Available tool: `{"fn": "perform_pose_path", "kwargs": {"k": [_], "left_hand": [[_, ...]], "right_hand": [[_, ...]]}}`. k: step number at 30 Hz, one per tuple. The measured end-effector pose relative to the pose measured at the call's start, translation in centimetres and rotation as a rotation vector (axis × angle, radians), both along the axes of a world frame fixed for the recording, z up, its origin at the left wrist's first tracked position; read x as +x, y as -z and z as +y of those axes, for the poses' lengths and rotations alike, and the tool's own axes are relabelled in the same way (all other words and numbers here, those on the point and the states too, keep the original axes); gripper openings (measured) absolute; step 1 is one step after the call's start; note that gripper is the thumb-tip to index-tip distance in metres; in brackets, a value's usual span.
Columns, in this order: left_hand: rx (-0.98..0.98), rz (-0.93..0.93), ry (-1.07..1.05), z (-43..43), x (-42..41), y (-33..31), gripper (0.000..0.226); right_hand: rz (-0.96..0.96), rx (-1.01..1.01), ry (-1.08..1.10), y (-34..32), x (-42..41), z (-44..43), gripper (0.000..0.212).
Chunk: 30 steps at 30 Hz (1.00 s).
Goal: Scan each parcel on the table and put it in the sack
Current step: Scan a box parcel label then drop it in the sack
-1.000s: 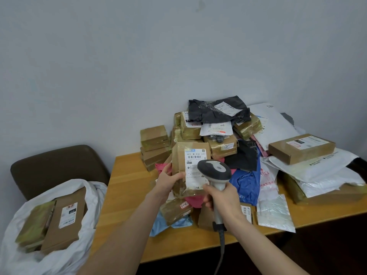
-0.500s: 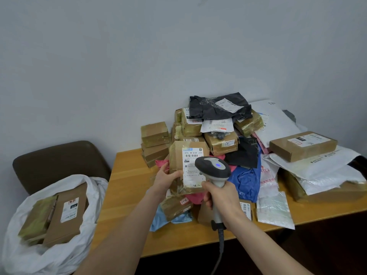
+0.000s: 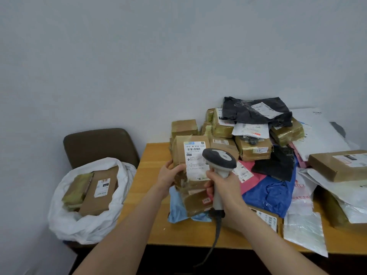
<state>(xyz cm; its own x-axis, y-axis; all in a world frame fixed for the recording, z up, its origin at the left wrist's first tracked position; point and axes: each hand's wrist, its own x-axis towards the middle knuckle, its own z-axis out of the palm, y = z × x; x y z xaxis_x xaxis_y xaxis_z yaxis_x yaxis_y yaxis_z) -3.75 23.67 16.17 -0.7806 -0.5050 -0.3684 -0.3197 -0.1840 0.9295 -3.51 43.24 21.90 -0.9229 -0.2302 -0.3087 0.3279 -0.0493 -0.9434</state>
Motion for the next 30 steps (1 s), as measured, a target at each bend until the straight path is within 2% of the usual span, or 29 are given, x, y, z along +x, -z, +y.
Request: {"fn": "perform_pose_path", "kwargs": {"k": [5,11,14,17,24,26,30], "left_hand": [[-0.018,-0.042,-0.178,-3.7,4.5,0.1,0.074],[-0.049,-0.084,-0.379,-10.1,10.3,1.4,0.08],[-0.048,-0.066,-0.455,-13.8,12.4,2.1,0.074],[-0.041,-0.08,-0.505,-18.5,14.3,3.2,0.076],[-0.067,-0.182,-0.511,-34.4,17.4,8.6,0.091],[-0.074,-0.251,-0.517,-39.0,18.3,10.3,0.094],[-0.183,-0.388,-0.462,-46.7,18.2,13.7,0.099]], "right_hand": [[-0.002,-0.024,-0.182,0.3,0.3,-5.6,0.003],[-0.096,0.005,-0.384,1.7,2.6,-13.0,0.009],[-0.12,0.026,-0.437,2.7,3.2,-17.5,0.005],[-0.111,0.06,-0.467,4.5,3.8,-23.0,0.011],[-0.222,0.149,-0.45,9.4,5.1,-39.2,0.011],[-0.279,0.178,-0.404,10.8,5.4,-43.3,0.017],[-0.355,0.228,-0.246,13.8,4.4,-48.9,0.017]]}}
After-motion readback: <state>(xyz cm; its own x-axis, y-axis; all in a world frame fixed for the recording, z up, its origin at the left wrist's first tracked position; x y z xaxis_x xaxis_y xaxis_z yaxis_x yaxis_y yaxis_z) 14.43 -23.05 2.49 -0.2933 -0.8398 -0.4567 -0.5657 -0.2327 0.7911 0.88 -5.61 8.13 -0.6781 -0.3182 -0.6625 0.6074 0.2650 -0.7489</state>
